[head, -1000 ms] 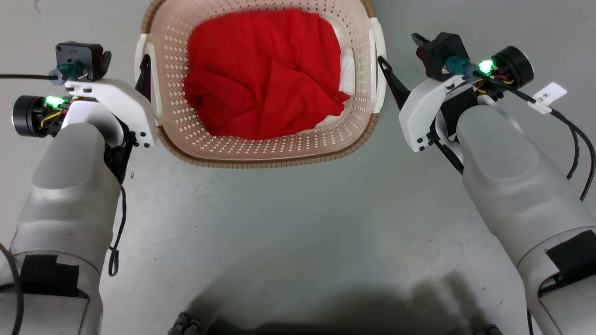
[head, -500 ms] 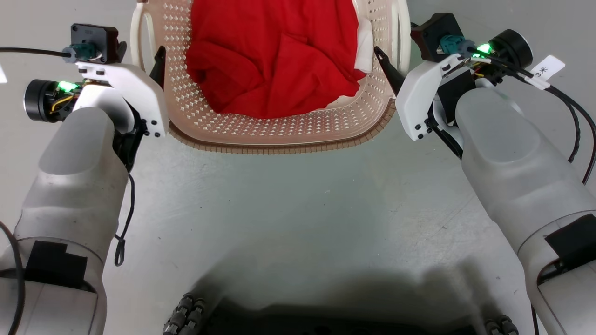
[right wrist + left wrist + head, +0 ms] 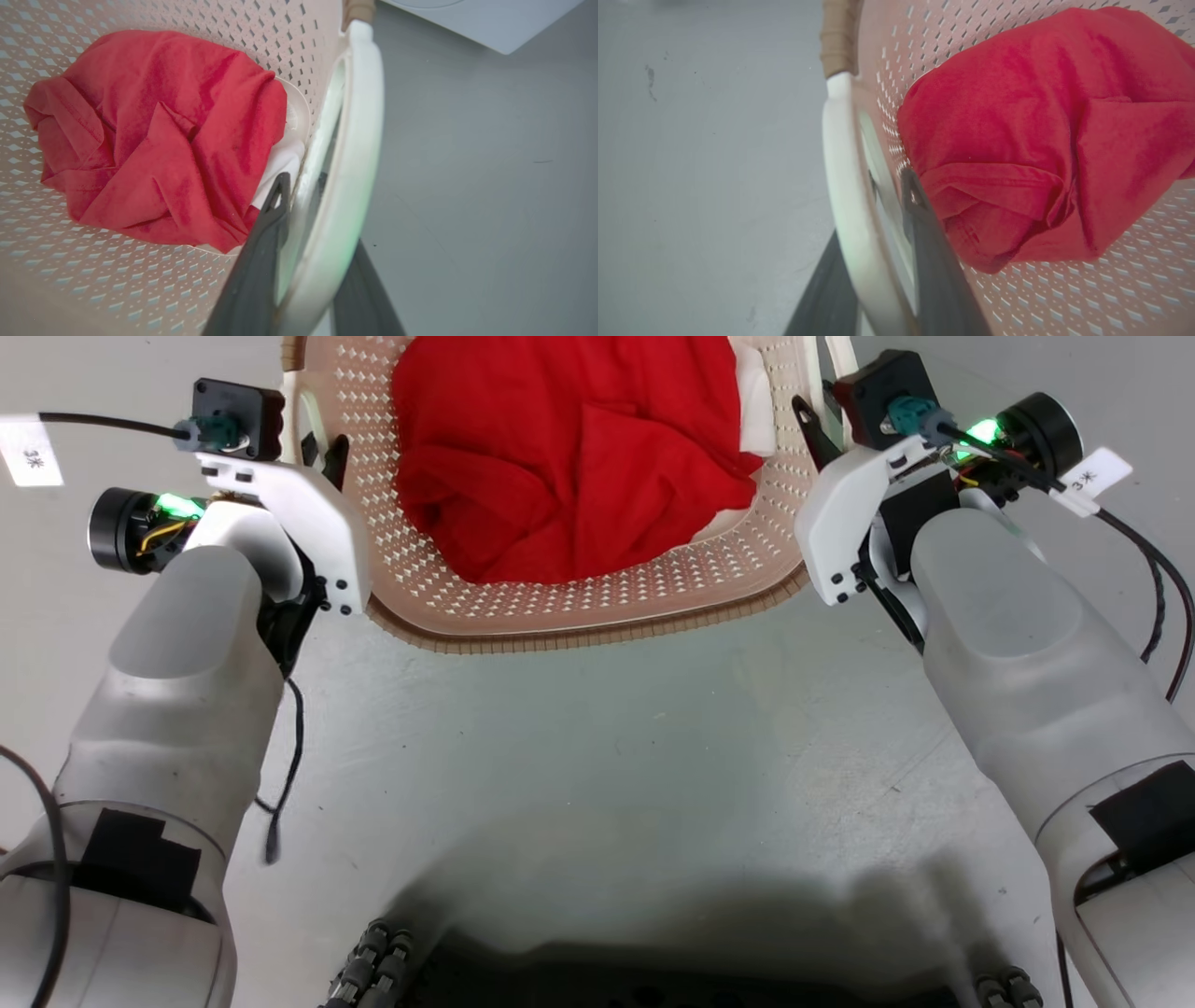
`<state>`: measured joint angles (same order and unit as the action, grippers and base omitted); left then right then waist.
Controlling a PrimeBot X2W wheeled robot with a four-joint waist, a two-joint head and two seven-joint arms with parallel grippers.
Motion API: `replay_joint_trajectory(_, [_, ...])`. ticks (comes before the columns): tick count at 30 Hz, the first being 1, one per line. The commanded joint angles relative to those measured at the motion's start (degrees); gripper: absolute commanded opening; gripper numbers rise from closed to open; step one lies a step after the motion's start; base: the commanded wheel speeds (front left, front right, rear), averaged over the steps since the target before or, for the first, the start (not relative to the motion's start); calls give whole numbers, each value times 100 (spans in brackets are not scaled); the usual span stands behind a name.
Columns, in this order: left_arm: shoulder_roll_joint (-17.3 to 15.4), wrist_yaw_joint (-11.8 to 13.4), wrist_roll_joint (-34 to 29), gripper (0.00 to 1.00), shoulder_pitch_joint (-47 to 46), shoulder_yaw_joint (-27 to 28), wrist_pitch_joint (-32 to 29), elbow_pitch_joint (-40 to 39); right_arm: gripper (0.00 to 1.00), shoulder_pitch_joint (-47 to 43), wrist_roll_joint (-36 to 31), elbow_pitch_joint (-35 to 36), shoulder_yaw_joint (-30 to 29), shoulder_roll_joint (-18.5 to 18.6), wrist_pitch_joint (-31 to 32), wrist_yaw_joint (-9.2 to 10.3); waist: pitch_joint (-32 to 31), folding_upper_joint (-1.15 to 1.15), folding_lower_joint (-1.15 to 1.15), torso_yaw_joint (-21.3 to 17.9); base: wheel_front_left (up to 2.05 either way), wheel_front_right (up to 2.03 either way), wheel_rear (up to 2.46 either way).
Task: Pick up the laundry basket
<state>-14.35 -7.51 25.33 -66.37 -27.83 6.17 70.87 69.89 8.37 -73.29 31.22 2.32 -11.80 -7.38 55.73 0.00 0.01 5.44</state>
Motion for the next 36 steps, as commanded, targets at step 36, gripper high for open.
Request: replay_joint_trajectory(36, [-111, 10, 1597, 0, 1392, -1796, -1153, -425, 0, -1755, 1819, 289, 1454, 46, 1457, -46, -3007, 0, -1, -602, 0, 0, 0])
